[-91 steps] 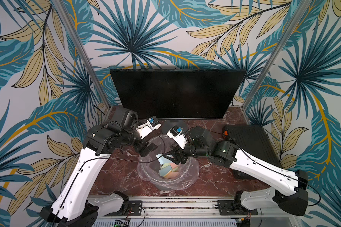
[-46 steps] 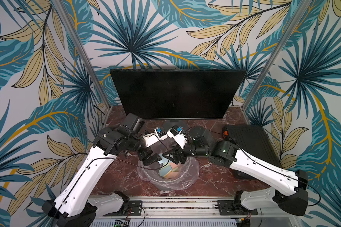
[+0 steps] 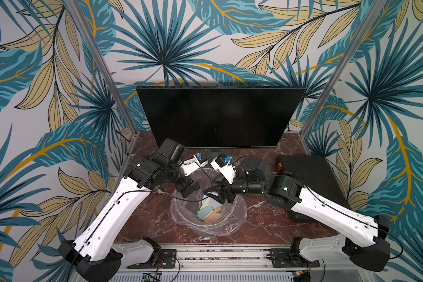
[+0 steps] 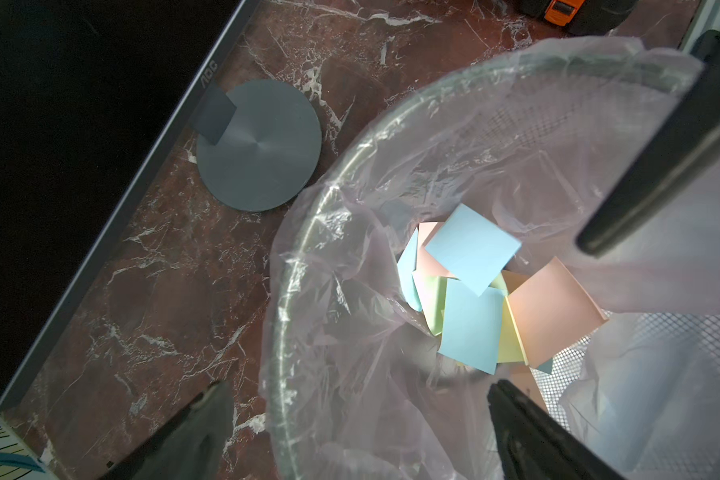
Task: Remove the sticky note from the monitor
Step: Place the sticky note in the trash bin, then reset both arms
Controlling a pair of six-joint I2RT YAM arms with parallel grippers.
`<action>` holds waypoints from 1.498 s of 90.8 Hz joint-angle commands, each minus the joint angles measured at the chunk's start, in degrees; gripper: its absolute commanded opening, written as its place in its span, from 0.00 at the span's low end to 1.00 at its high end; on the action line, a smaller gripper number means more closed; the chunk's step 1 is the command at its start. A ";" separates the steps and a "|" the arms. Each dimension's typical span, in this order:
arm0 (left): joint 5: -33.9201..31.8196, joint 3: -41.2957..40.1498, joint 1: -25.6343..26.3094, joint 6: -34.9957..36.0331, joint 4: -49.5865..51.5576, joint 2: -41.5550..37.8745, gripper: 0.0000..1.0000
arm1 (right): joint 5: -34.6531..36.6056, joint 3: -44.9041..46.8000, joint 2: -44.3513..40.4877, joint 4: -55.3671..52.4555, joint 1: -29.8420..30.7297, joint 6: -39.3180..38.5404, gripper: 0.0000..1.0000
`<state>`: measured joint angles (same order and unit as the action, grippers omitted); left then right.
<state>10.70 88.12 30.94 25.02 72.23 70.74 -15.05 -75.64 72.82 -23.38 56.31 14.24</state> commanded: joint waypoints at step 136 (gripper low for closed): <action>0.58 -43.82 -42.49 -10.10 -50.48 -11.25 1.00 | 36.79 34.63 -27.78 5.98 -28.89 7.67 1.00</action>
<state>12.23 48.56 -10.79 15.35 35.16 60.25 22.06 -42.04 46.98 -22.15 27.51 23.38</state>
